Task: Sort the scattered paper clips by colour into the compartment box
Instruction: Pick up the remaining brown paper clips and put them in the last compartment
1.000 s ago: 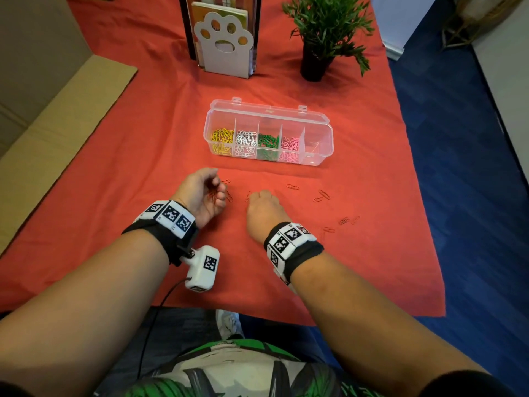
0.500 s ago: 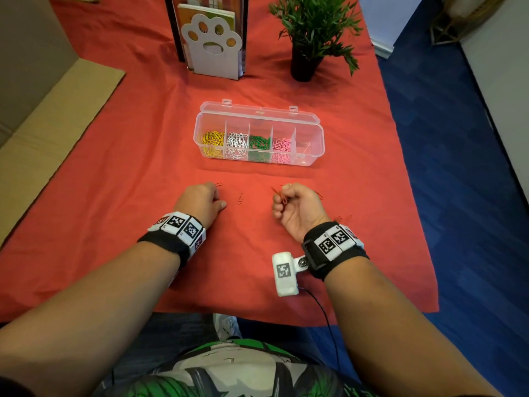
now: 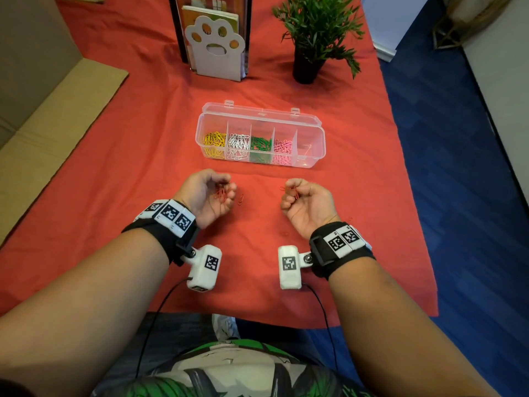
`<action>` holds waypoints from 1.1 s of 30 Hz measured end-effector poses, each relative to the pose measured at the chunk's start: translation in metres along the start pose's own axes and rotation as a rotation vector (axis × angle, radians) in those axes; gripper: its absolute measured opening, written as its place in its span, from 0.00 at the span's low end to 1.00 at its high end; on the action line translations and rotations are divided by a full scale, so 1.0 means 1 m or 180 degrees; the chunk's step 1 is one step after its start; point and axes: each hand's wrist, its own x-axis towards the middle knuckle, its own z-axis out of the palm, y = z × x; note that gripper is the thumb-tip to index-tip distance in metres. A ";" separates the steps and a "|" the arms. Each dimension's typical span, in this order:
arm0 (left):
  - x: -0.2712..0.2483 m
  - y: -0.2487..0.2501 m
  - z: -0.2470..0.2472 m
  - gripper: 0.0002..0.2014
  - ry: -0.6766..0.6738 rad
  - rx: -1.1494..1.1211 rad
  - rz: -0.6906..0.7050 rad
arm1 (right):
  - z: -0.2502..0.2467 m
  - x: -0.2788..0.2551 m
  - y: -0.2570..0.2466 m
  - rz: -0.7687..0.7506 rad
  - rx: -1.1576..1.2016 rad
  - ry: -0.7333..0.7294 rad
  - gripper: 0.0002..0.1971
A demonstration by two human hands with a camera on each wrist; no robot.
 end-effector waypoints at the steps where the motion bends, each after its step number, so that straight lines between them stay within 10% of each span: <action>1: 0.000 0.002 0.001 0.12 0.0044 -0.0081 0.0008 | -0.001 0.000 -0.001 0.0033 0.0083 0.0010 0.06; 4: 0.009 0.001 0.001 0.10 0.0535 0.0505 0.0400 | -0.008 0.003 -0.007 0.0126 0.0245 0.0148 0.04; 7: 0.020 0.000 -0.009 0.06 0.1467 0.2569 0.1361 | -0.013 0.010 -0.014 0.0130 -0.0240 0.0634 0.06; 10: 0.021 -0.002 -0.015 0.15 0.1851 0.4170 0.1759 | -0.018 0.027 -0.017 -0.0228 -0.2073 0.1084 0.10; 16: 0.028 -0.010 -0.019 0.14 0.1715 0.4906 0.2008 | -0.012 0.040 -0.008 -0.0849 -0.5025 0.0901 0.09; 25: 0.027 -0.015 -0.010 0.10 0.1553 0.4858 0.1650 | -0.015 0.035 0.007 -0.1034 -0.5938 0.0793 0.14; 33: 0.016 -0.028 0.011 0.10 0.0926 0.2014 0.0774 | -0.016 0.024 0.010 -0.1034 -0.5909 0.0571 0.17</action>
